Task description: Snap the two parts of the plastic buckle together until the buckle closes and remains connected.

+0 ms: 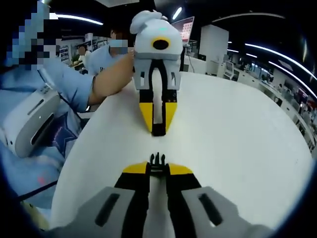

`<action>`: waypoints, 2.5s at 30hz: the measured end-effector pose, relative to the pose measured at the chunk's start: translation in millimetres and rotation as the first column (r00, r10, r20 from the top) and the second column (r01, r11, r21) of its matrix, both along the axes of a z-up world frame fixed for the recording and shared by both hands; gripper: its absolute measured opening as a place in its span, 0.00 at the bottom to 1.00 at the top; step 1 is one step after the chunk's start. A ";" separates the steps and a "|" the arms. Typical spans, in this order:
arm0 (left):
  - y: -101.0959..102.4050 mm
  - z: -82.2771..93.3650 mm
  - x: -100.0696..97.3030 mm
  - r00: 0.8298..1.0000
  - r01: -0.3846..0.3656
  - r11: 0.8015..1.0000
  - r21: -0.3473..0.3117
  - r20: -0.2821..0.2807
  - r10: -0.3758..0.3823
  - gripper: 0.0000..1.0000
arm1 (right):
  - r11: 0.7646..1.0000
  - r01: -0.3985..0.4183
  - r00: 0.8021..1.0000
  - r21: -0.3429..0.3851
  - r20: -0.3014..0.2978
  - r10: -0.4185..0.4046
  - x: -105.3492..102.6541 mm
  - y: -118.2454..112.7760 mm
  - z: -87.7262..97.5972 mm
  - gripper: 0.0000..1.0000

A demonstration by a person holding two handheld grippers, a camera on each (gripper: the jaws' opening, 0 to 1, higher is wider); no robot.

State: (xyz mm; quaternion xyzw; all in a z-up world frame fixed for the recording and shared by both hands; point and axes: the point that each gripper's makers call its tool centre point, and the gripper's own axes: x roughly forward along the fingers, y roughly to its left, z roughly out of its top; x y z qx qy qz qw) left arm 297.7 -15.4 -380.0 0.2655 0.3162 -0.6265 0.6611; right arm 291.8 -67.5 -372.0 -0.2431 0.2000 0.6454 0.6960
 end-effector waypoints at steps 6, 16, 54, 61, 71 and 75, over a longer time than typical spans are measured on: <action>-5.5 -0.7 -0.4 1.000 0.004 1.000 -0.003 0.020 -0.004 0.11 | 1.000 -0.002 1.000 -0.003 0.001 0.002 1.5 4.0 -1.0 0.12; -12.3 -0.2 -4.7 0.995 0.062 0.998 -0.028 0.077 -0.060 0.12 | 1.000 -0.002 1.000 0.003 0.002 0.002 4.8 5.8 -0.8 0.12; -13.6 -0.6 -3.0 0.999 0.036 0.998 -0.050 0.019 -0.035 0.12 | 0.997 -0.008 1.000 0.071 -0.010 0.009 7.1 0.3 -1.6 0.12; -16.6 -0.2 -1.8 0.999 0.030 0.998 -0.052 0.022 -0.029 0.12 | 0.996 0.020 1.000 0.083 -0.013 -0.019 10.0 6.3 -0.6 0.12; -18.3 1.4 0.9 0.999 0.014 0.999 -0.038 0.033 -0.013 0.12 | 0.995 0.099 0.995 0.006 -0.018 -0.099 15.4 9.4 -0.5 0.12; -18.2 1.4 1.0 1.000 0.008 0.999 -0.039 0.028 -0.007 0.12 | 0.992 0.121 0.992 -0.043 -0.011 -0.122 15.6 10.1 -0.8 0.12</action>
